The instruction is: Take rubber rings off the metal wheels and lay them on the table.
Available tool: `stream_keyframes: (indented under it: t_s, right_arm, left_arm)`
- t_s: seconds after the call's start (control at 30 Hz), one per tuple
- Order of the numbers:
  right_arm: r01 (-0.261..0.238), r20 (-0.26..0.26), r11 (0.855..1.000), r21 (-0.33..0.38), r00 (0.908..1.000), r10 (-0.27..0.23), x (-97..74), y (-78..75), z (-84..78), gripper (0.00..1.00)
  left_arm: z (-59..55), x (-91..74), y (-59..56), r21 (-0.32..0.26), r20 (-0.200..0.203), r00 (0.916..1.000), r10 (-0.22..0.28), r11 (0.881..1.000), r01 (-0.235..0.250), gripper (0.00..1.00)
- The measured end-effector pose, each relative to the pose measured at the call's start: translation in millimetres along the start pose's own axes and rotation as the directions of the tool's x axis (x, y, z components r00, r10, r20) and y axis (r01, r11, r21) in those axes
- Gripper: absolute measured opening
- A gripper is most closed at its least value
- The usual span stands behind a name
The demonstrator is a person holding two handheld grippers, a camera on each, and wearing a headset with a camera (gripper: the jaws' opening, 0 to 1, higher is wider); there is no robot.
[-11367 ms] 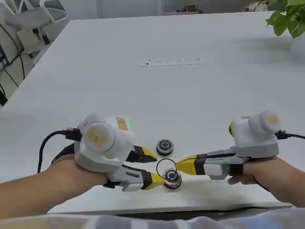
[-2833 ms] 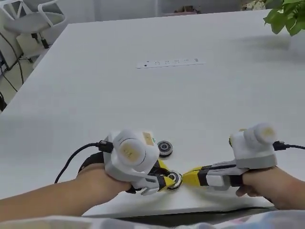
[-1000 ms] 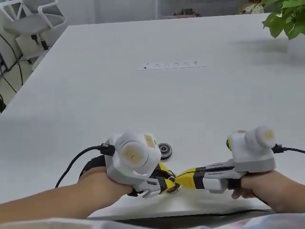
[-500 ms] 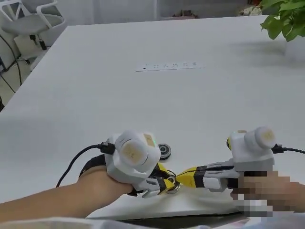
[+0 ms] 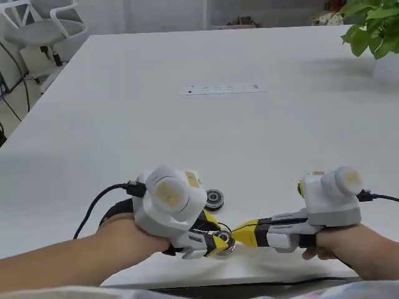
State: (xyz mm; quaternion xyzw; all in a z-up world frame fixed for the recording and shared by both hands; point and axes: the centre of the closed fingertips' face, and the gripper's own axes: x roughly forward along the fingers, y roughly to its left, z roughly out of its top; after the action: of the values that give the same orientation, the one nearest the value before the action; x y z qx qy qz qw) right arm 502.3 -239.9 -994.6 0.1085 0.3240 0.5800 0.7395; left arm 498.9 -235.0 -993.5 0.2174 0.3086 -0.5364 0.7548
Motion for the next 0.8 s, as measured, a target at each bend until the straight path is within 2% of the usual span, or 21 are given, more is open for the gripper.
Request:
stream_keyframes:
  t_s: [0.27, 0.53, 0.8]
  right_arm:
    - [-0.014, 0.012, 1.0, 0.002, 0.9998, 0.014, 1.2, 4.2, 8.3, 0.0]
    - [-0.019, 0.002, 1.0, -0.014, 0.9998, 0.019, 1.9, 5.9, 14.0, 0.0]
    - [-0.018, -0.002, 0.999, -0.03, 0.9998, 0.018, 3.9, 4.4, 24.2, 0.0]
  left_arm:
    - [1.9, -12.8, 1.2, -0.007, 0.011, 0.9999, -0.003, 1.0, 0.003, 0.22]
    - [3.5, -29.4, 1.9, -0.022, 0.033, 0.9994, 0.006, 1.0, -0.005, 0.26]
    - [4.6, -44.7, 10.5, -0.048, 0.056, 0.998, 0.029, 0.999, -0.027, 0.34]
